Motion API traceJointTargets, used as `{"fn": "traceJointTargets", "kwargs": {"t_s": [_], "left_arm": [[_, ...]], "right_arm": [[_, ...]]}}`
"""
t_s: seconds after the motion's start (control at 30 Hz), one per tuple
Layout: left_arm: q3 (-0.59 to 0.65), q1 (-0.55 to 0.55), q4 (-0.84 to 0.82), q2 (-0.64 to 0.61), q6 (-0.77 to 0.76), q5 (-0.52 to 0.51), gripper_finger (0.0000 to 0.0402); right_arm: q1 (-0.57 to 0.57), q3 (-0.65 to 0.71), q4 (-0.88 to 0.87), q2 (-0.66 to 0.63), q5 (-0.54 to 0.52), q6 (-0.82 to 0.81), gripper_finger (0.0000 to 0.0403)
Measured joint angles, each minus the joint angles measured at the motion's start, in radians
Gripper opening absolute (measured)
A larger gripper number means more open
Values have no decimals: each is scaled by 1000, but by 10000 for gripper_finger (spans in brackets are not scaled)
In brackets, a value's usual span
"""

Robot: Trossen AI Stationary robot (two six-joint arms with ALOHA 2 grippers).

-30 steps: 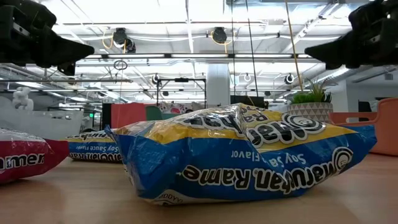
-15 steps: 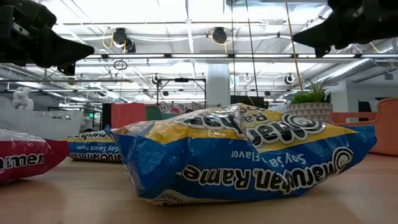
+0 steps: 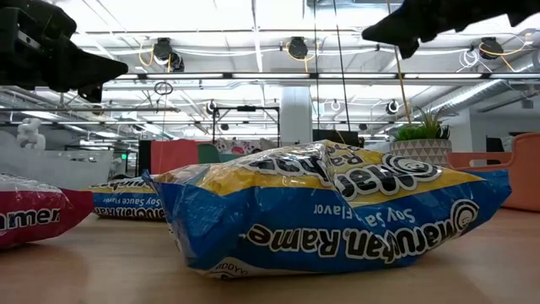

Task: Sort Maruchan noodles
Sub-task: Put the top red noodle pack into the transparent bin

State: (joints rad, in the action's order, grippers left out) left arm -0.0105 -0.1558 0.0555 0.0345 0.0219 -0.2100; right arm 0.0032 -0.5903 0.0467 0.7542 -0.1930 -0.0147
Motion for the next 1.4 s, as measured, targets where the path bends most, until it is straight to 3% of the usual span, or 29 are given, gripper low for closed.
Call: {"fn": "traceJointTargets", "kwargs": {"t_s": [0.4,0.7,1.4], "left_arm": [[0,0,0,0,0,0,5],[0,0,0,0,0,0,5],[0,0,10,0,10,0,5]], "right_arm": [[-3,-142,-152,119,-180,-8,0],[-4,-264,-388,239,-184,2,0],[33,-266,-666,494,-207,-129,9]]}}
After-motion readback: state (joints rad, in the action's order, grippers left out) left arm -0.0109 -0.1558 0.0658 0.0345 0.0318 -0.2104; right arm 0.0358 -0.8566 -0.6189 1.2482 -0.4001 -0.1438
